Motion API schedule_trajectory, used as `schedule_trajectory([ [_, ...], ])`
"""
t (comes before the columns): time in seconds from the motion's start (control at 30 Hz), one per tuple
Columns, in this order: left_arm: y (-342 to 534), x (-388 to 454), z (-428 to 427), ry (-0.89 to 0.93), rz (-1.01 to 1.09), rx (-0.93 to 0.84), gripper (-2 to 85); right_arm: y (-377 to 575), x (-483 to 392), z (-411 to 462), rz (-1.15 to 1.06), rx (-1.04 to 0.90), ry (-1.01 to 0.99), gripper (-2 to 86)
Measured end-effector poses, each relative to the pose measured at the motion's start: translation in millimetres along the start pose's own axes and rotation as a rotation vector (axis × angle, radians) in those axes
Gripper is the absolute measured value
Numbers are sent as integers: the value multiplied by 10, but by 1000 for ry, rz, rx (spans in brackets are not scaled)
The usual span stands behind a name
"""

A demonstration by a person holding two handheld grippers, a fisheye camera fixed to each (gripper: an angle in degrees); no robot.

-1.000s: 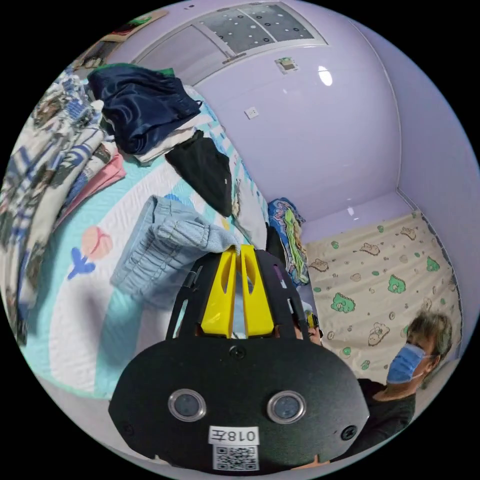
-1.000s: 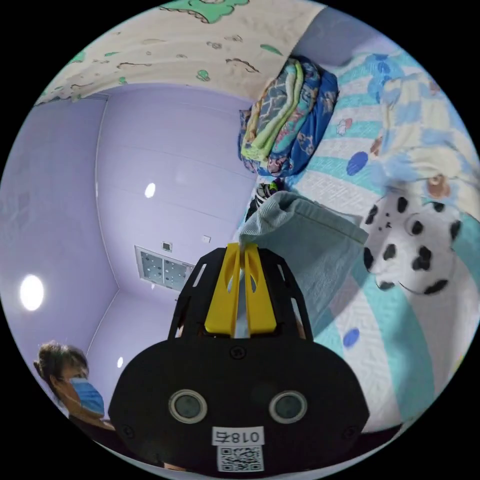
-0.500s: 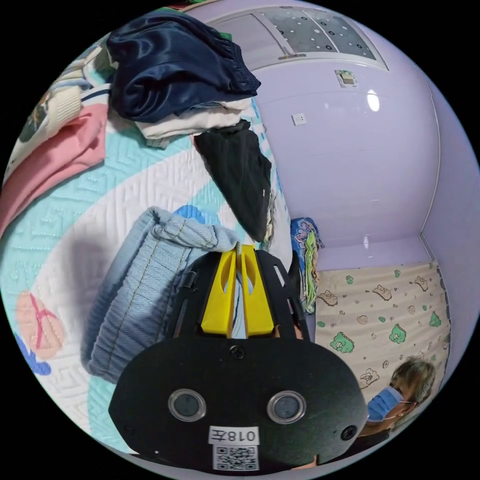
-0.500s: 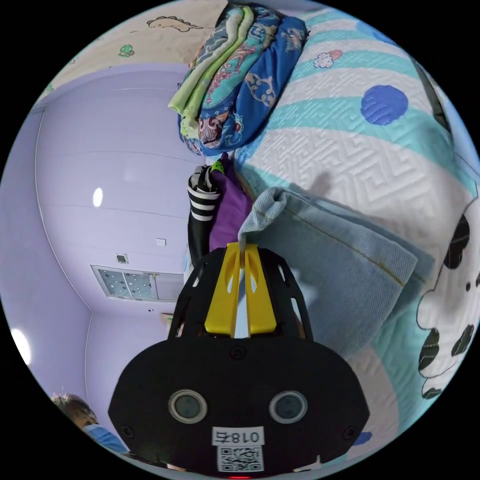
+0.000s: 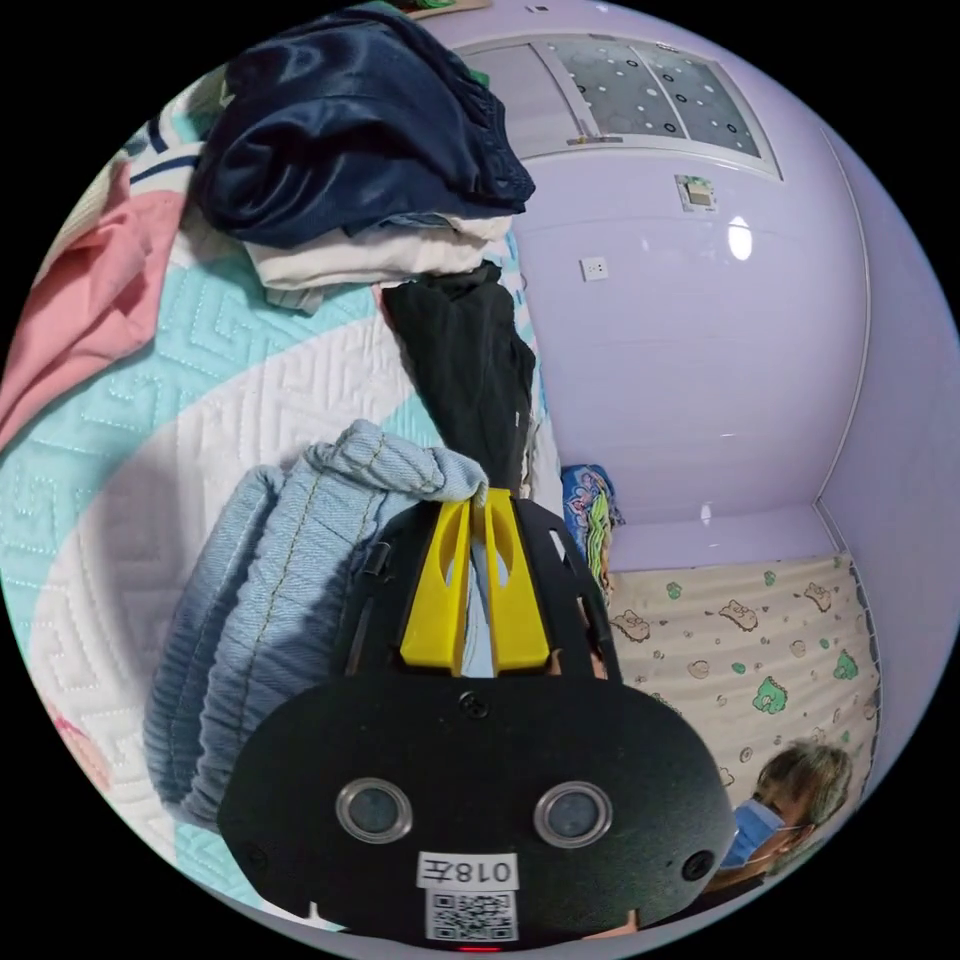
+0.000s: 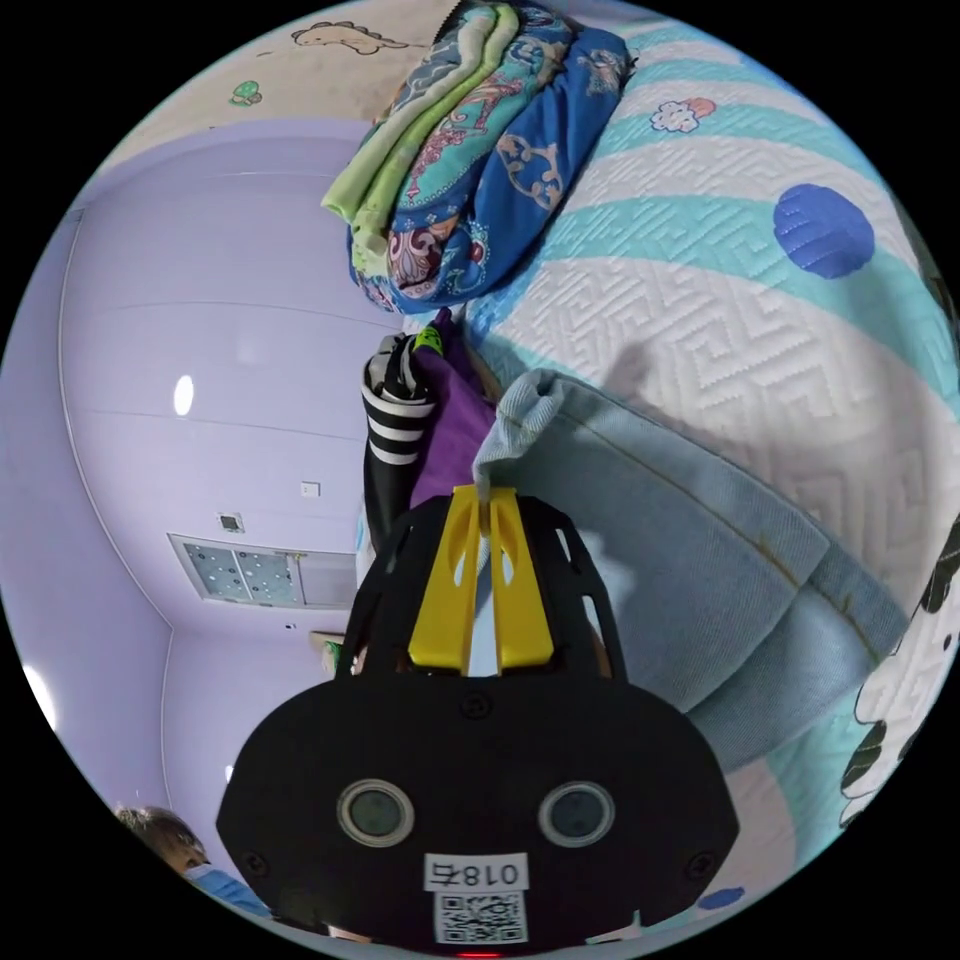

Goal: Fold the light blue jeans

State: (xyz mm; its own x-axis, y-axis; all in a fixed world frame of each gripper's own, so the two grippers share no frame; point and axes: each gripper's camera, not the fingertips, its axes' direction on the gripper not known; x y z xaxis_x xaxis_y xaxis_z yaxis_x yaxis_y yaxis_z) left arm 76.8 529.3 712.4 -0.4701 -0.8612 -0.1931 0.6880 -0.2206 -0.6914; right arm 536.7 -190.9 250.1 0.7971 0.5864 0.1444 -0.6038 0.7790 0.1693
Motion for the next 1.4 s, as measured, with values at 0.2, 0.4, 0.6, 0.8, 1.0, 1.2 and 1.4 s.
schedule_trajectory([
  [0.2,-89,452,50,60,136,-123,148,39,-432,35,-99,-88,31,110],
  [0.4,558,889,-443,104,452,-177,122,769,-839,-376,-353,-119,-10,100],
  [0.6,1425,508,-785,-120,404,-110,118,2440,-1012,150,-493,-536,-254,97],
  [0.8,1563,71,-859,-110,151,31,142,4213,-1466,949,-705,-742,-181,108],
  [1.0,1287,136,-575,-43,63,-25,177,5175,-1922,1434,-1003,-605,120,113],
  [1.2,1130,155,-338,-116,0,-56,119,5346,-2023,1741,-911,-541,200,116],
  [1.4,1177,277,-353,-85,62,-44,51,5350,-2098,1779,-894,-472,247,43],
])
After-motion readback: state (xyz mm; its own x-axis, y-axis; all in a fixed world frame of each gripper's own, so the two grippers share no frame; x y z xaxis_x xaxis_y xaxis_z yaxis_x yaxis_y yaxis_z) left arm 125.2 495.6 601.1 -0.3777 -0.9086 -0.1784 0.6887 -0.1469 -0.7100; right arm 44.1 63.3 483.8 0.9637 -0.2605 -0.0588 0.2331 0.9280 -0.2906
